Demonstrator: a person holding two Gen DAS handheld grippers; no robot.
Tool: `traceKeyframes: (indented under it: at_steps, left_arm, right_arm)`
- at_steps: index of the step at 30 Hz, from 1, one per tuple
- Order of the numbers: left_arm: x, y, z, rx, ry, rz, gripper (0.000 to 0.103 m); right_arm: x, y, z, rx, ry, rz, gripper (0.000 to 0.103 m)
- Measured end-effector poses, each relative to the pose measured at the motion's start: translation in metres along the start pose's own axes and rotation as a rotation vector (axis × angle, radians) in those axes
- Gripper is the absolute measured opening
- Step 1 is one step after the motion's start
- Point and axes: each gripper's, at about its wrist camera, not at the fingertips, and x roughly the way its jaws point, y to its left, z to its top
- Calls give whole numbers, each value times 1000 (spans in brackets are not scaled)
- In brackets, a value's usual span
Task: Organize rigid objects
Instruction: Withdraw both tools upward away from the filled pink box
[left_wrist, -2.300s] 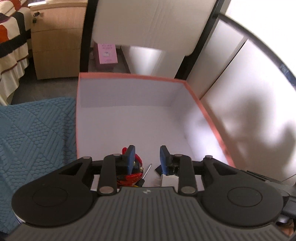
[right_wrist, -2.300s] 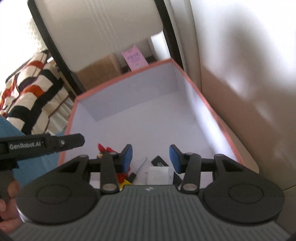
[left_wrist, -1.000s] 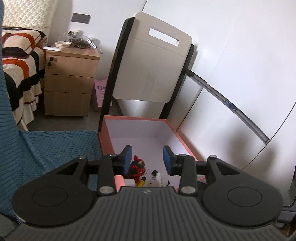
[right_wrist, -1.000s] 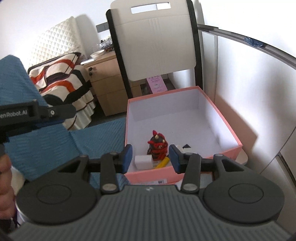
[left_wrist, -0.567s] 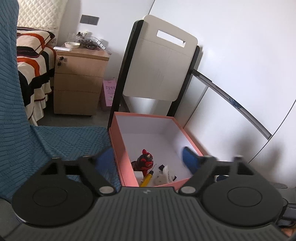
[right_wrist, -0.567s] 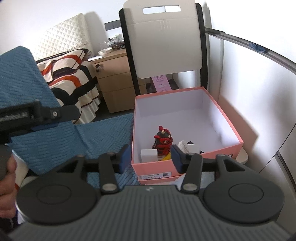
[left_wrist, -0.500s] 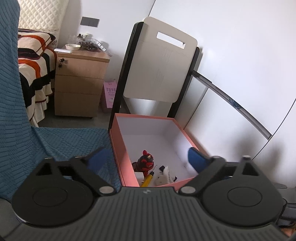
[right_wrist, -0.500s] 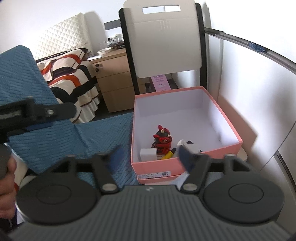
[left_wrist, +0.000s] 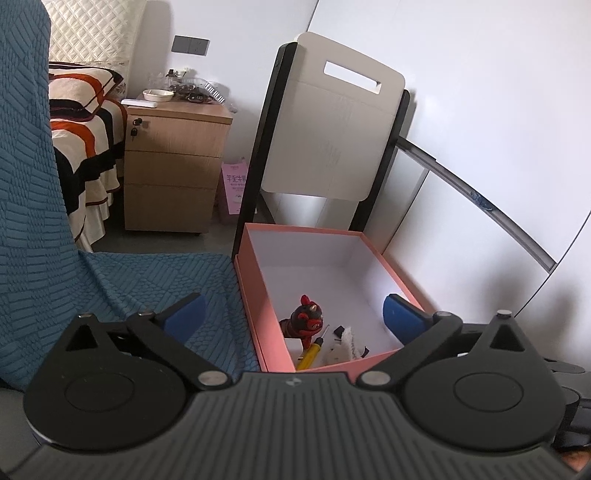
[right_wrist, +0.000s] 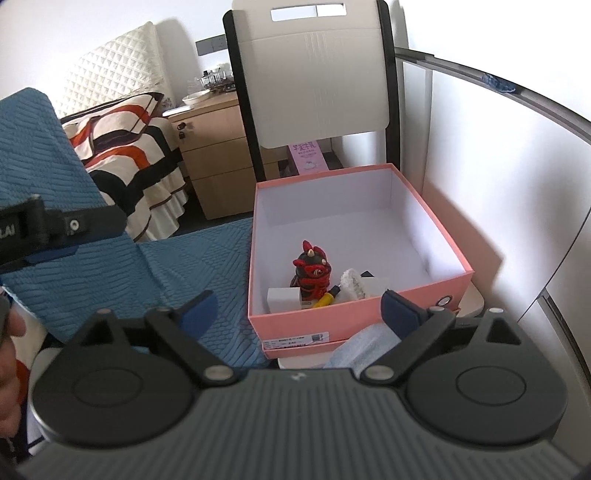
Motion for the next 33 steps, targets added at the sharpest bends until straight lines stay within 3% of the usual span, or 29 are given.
traceKeyframes:
  at_steps: [33]
  left_arm:
    - [27, 5, -14, 18, 57, 68, 103]
  right_arm:
    - [14, -11, -10, 46, 28, -41, 97]
